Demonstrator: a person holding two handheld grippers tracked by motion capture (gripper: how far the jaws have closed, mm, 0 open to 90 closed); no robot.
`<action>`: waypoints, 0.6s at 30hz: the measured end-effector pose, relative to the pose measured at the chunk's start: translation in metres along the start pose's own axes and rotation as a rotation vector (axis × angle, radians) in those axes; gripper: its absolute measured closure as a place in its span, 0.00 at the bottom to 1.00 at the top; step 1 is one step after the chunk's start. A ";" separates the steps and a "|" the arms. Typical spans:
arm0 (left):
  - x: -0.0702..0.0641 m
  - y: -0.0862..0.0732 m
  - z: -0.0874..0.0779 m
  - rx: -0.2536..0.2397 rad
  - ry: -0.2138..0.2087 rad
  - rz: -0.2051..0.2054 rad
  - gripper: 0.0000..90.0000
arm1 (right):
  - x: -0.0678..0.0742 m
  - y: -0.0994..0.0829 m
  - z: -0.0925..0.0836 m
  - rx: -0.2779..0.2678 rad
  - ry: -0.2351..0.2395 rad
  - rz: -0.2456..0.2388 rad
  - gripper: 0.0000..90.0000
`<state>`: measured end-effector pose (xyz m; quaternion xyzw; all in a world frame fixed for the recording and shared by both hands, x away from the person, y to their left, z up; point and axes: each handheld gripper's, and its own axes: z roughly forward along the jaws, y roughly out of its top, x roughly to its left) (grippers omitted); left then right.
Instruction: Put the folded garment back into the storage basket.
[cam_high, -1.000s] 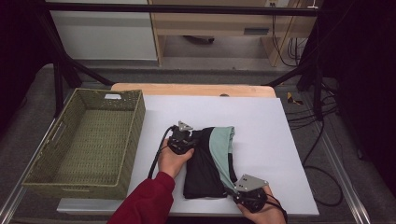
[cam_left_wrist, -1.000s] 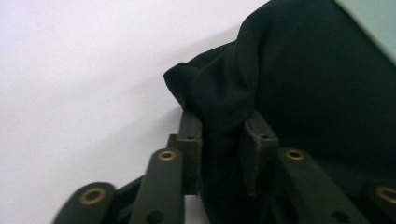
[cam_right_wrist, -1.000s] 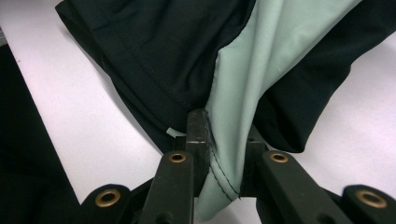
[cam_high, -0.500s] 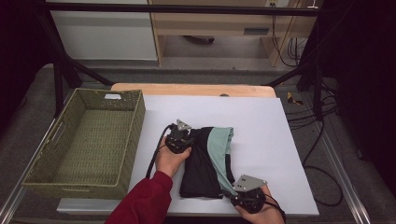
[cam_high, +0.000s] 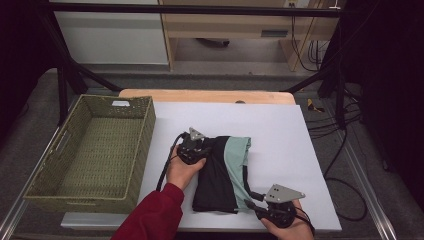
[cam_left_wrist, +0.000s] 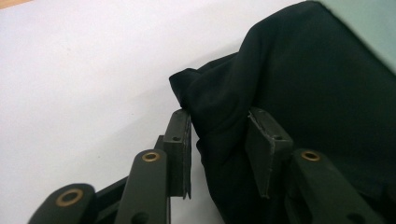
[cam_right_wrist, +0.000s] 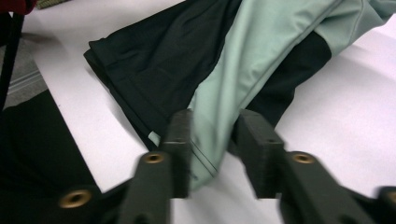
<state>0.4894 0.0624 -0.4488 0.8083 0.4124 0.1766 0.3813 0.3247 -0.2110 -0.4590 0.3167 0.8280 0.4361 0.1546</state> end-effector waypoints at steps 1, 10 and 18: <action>0.000 0.000 0.000 0.000 0.002 0.002 0.68 | 0.000 0.000 0.002 0.012 -0.001 -0.005 0.86; 0.000 0.000 0.000 -0.008 0.006 0.004 0.63 | 0.005 -0.008 0.018 0.108 -0.008 -0.042 0.97; 0.000 0.007 -0.015 -0.034 0.034 0.023 0.51 | -0.001 -0.011 0.017 0.088 -0.016 0.015 0.56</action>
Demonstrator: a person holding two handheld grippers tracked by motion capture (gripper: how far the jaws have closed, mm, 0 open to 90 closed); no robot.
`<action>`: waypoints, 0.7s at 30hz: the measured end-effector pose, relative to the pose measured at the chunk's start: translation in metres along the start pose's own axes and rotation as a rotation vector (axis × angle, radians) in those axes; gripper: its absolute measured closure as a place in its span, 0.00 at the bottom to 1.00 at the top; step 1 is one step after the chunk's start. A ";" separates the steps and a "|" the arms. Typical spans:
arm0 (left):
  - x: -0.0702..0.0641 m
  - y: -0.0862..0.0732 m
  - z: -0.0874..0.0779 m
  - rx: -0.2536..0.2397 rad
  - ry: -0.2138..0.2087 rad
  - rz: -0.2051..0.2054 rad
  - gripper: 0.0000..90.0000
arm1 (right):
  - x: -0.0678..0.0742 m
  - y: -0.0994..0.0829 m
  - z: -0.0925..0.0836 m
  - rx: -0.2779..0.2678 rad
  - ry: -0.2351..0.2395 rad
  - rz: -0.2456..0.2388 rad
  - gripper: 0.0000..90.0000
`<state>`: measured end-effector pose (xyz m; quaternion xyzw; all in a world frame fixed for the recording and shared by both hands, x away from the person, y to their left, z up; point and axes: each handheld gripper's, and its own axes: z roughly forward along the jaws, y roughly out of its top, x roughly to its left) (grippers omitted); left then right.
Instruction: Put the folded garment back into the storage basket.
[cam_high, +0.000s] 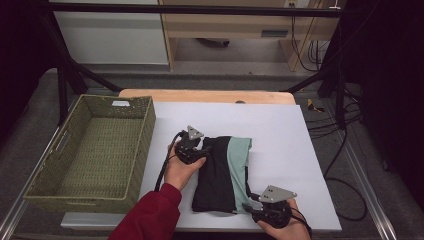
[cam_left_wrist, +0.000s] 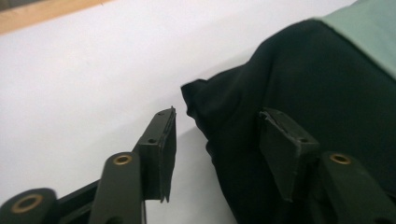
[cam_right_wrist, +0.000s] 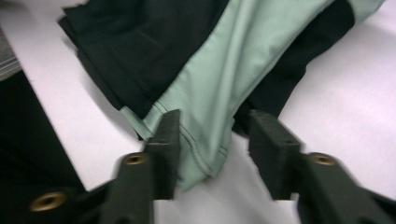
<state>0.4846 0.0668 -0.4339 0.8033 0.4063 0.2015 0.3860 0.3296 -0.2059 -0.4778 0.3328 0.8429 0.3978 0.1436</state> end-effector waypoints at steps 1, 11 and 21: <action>0.000 0.001 -0.002 -0.003 0.001 0.004 0.50 | 0.000 0.000 0.002 0.005 -0.001 0.004 0.51; 0.008 0.006 -0.008 -0.031 0.033 -0.008 0.38 | -0.002 0.002 0.016 0.009 0.053 0.046 0.57; 0.008 0.001 0.017 0.017 0.007 -0.060 0.36 | 0.004 0.003 0.015 0.007 0.094 -0.016 0.84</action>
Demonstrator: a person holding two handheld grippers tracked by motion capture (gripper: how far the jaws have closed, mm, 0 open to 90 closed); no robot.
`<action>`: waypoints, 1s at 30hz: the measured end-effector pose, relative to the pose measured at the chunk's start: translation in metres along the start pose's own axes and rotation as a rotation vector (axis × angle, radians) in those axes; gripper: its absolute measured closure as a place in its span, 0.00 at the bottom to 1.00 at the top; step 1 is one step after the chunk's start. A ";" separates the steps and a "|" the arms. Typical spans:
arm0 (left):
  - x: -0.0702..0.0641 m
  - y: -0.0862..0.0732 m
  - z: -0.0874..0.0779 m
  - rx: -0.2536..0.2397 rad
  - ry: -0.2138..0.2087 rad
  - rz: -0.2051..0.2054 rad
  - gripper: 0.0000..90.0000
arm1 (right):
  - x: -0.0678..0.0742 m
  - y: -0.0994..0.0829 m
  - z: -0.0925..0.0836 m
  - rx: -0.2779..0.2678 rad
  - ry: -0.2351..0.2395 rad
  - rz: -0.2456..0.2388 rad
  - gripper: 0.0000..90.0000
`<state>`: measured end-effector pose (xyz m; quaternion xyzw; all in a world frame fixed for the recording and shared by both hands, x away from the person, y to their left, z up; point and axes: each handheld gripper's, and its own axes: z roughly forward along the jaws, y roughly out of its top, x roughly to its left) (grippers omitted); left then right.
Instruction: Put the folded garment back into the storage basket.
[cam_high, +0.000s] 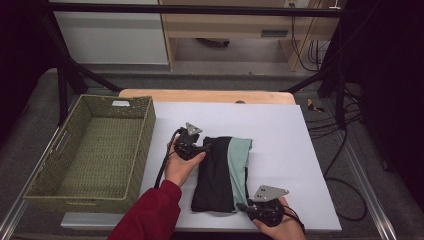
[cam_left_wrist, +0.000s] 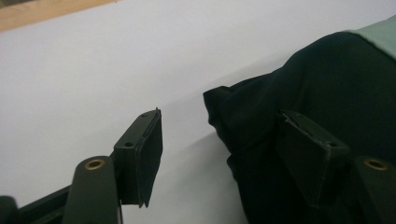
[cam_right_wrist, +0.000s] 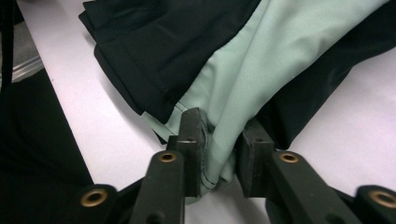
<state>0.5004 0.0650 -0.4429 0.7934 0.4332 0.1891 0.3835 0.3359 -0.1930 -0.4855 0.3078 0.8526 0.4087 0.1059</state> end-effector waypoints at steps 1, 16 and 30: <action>-0.001 -0.001 0.003 0.007 -0.005 0.000 0.35 | 0.000 0.000 0.000 0.002 0.000 -0.002 0.85; 0.000 -0.009 0.021 0.059 -0.122 -0.029 0.68 | 0.002 0.005 0.001 0.014 -0.015 -0.046 0.92; -0.003 -0.005 0.001 -0.026 -0.091 -0.029 0.87 | 0.004 0.024 -0.028 -0.024 -0.061 -0.085 0.94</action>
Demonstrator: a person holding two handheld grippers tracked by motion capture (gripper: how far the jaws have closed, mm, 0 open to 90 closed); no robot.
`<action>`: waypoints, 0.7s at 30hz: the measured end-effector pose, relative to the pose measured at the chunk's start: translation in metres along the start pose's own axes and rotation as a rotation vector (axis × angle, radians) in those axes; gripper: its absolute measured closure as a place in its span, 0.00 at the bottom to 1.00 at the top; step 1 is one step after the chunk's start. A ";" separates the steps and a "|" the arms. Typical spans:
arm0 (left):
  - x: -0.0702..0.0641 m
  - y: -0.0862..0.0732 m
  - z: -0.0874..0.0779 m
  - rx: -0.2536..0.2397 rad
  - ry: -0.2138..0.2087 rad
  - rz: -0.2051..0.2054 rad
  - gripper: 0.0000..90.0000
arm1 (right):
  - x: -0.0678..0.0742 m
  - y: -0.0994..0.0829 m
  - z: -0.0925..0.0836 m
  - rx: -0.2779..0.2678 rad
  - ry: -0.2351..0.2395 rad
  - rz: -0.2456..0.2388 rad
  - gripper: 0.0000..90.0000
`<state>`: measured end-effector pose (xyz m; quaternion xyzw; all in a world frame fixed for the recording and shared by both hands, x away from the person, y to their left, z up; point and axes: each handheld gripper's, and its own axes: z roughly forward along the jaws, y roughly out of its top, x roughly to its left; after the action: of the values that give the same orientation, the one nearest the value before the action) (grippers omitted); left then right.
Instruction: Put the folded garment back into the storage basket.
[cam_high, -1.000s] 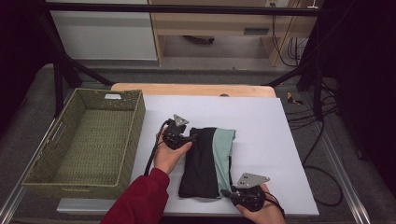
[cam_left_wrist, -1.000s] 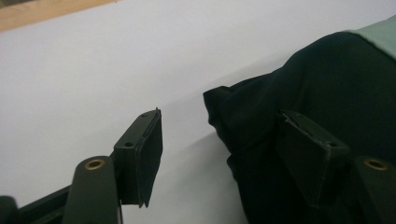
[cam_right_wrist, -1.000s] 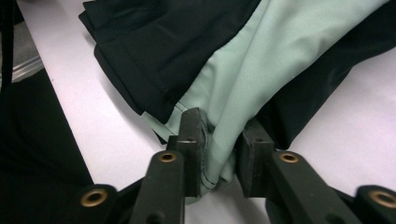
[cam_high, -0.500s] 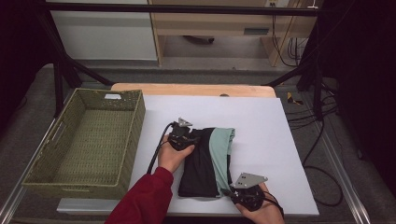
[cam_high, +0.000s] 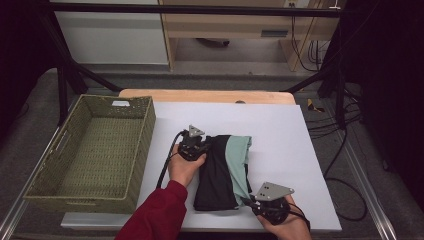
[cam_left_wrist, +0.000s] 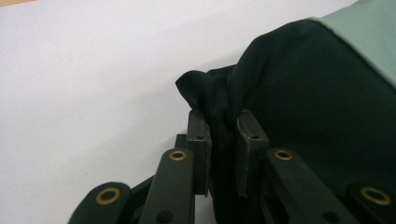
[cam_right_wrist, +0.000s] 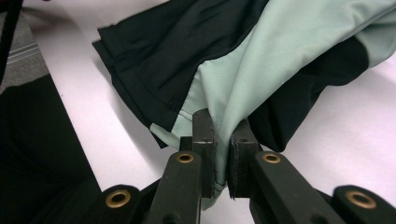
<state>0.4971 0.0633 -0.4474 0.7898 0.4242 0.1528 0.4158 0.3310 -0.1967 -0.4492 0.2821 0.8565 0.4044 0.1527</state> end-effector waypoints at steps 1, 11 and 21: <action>0.000 0.001 -0.001 -0.003 0.000 0.002 0.87 | -0.001 0.002 -0.002 -0.003 0.001 0.000 0.94; -0.006 0.018 -0.015 -0.049 0.007 0.029 0.87 | -0.004 0.020 -0.019 -0.036 -0.002 -0.030 0.94; -0.003 0.043 -0.041 -0.104 0.020 0.043 0.87 | 0.004 0.047 -0.026 -0.067 0.003 -0.072 0.94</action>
<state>0.4945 0.0700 -0.3882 0.7745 0.4027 0.1914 0.4488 0.3324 -0.1859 -0.3963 0.2451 0.8524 0.4273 0.1753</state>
